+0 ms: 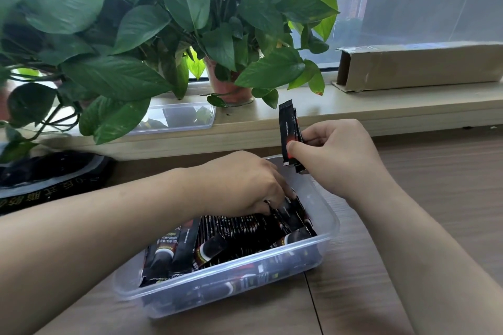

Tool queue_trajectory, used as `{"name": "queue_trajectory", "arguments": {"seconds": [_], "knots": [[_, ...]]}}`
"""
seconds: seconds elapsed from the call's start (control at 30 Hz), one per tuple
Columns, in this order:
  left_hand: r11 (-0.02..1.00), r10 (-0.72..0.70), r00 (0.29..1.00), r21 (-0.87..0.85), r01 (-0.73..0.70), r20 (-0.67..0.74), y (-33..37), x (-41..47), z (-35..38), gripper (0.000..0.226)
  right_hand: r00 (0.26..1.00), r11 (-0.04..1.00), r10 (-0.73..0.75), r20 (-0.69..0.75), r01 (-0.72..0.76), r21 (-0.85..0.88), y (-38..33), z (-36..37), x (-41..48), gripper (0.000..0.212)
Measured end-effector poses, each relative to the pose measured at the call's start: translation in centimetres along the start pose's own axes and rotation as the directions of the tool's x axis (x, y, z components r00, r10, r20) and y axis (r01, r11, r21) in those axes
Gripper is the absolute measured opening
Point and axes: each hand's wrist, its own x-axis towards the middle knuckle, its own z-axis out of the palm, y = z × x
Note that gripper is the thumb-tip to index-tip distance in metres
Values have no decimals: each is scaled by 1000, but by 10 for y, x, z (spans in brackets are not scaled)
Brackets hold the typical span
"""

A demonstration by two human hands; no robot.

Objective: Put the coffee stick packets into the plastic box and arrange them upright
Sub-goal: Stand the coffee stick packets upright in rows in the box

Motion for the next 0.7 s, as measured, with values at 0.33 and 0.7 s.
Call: {"name": "queue_trajectory", "arguments": {"seconds": [0.33,0.7], "knots": [[992,-23,974,124,-5,226,-6,10,-2,23,1000,999,27,-3,-27,28,3,-2,3,9],[988,-31,984,-142,56,175,-5,5,-6,35,1000,999,21,8,-21,49,7,1,6,9]]}}
